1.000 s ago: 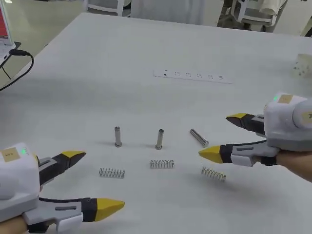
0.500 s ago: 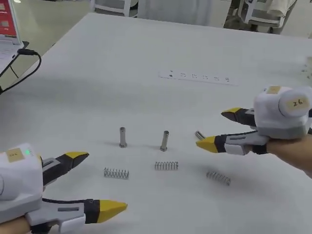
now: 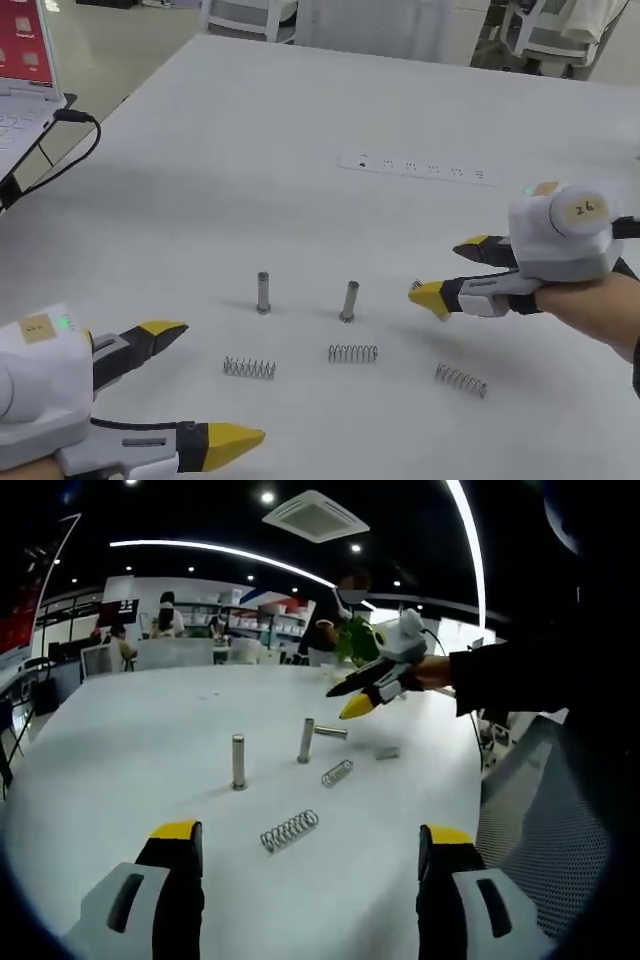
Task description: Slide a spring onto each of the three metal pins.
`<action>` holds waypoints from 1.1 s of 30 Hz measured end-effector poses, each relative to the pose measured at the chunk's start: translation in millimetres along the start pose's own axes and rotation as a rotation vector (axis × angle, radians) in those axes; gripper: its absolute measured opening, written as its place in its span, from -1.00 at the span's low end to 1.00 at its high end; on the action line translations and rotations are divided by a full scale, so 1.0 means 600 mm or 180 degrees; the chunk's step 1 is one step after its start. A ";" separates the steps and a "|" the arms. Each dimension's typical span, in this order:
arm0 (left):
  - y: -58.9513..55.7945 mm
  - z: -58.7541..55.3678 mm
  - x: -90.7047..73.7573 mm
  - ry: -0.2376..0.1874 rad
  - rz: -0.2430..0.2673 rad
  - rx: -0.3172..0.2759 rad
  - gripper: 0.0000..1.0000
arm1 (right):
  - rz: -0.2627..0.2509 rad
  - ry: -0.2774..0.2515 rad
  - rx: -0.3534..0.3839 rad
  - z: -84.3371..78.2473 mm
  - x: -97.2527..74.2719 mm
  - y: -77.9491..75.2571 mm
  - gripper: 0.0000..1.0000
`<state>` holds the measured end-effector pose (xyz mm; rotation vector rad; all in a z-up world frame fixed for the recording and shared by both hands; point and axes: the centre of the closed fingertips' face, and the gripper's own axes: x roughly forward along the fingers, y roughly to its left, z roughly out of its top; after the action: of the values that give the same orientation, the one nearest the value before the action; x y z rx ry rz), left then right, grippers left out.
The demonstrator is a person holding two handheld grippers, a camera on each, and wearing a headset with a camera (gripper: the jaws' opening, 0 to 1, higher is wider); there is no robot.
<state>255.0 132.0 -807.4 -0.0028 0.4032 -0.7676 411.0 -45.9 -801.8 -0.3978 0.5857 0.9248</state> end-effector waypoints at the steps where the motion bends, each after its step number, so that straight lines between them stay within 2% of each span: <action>1: 0.000 0.000 -0.001 0.0001 -0.0002 -0.0006 0.72 | 0.0000 0.0018 0.0002 -0.002 0.002 0.000 0.15; 15: 0.000 -0.003 -0.007 0.0015 0.0010 -0.0041 0.70 | -0.0003 0.0276 0.0070 -0.023 0.020 -0.008 -0.05; 25: 0.000 -0.011 0.000 0.0012 0.0002 -0.0052 0.69 | -0.0018 0.0384 0.0089 -0.024 0.027 -0.013 -0.21; 33: 0.002 -0.009 0.004 -0.0020 -0.0005 -0.0055 0.68 | 0.0006 0.0497 0.0066 -0.026 0.037 -0.009 -0.34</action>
<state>255.5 131.7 -813.4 -0.0216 0.4038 -0.7655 421.2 -43.5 -827.8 -0.4535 0.7377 0.8937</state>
